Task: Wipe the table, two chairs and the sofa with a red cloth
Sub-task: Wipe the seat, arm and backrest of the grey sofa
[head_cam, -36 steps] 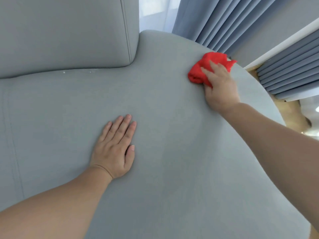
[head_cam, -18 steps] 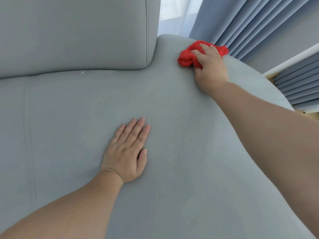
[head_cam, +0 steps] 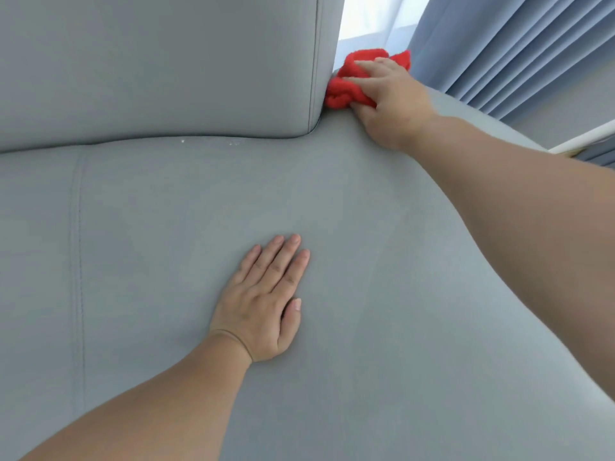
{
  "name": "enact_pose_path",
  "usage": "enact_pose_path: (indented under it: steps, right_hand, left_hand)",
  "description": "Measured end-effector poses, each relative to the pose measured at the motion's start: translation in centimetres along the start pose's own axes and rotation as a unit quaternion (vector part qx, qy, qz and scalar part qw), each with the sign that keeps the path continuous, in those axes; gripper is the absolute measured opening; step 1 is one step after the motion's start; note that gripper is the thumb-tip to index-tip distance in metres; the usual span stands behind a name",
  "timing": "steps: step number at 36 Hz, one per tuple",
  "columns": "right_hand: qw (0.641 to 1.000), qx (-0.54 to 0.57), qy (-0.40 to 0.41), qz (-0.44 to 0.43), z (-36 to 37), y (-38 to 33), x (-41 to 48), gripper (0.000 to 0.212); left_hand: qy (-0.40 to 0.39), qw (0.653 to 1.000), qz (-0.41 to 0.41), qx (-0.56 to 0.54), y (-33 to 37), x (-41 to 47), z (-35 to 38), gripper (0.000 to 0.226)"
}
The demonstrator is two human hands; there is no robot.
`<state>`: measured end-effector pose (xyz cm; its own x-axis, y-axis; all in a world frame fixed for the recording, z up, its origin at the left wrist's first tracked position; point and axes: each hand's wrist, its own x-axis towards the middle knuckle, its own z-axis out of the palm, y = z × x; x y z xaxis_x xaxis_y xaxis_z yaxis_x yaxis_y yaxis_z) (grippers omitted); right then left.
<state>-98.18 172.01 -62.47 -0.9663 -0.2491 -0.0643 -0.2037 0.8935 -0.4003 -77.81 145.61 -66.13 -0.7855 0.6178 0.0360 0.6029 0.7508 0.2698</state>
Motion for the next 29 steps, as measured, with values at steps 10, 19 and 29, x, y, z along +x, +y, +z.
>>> enact_pose_path:
  steps: [10,19,29]
  right_hand:
    - [0.997,-0.021,-0.051,-0.050,1.4,-2.3,-4.6,0.046]
    - [0.998,0.001,-0.049,-0.029,2.2,-3.8,-9.9,0.048]
    - [0.996,0.009,-0.009,0.083,3.4,-6.9,-17.2,0.046]
  left_hand:
    - [-0.002,1.000,0.001,0.005,0.0,0.0,-0.1,0.061]
    - [-0.010,1.000,-0.003,0.002,0.1,0.1,-0.5,0.062]
    - [-0.051,0.999,-0.020,0.004,0.7,-0.1,-1.7,0.066]
